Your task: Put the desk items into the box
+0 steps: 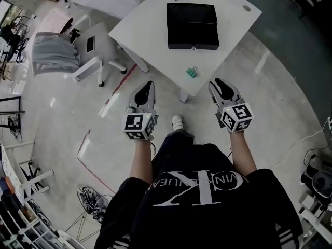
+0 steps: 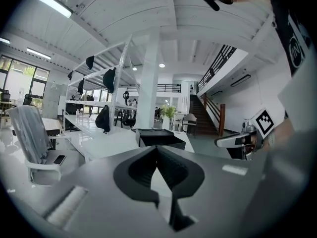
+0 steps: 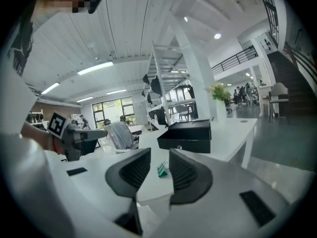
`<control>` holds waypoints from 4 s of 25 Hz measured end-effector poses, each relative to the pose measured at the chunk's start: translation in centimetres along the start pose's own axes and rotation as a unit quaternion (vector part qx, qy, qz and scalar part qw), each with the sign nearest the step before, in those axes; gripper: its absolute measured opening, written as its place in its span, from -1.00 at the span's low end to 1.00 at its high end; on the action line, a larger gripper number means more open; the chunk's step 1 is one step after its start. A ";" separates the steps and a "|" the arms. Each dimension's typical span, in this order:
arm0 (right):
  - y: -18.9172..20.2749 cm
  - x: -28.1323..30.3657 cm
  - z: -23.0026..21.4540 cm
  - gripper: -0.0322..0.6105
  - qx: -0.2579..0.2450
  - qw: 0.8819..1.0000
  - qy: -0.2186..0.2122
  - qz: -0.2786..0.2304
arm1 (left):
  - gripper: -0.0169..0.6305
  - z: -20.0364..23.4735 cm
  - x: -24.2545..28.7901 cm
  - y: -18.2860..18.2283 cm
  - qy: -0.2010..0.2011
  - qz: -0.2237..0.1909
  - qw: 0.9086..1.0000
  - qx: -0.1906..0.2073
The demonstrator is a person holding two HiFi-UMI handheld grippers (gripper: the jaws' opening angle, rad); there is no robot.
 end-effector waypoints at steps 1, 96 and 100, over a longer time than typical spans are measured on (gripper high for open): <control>0.0 0.4 -0.2 -0.65 0.001 1.000 0.001 0.004 | -0.91 0.2 0.5 0.1 0.004 0.000 1.000 0.001; -7.1 27.1 -8.5 -0.84 -0.106 0.937 -0.108 0.315 | -0.91 11.4 19.5 2.1 -0.062 0.041 0.995 -0.064; -6.7 27.6 -8.7 -0.84 -0.113 0.933 -0.107 0.325 | -0.91 11.5 19.5 2.4 -0.065 0.044 0.995 -0.067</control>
Point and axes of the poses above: the fingertips, and each gripper's own axes: x forward along the fingers, z to its left, y out of its underside, the point moved 7 cm from there along -x, backward along the fingers, and after that the axes turned 12 degrees about x, right-handed, at the moved point
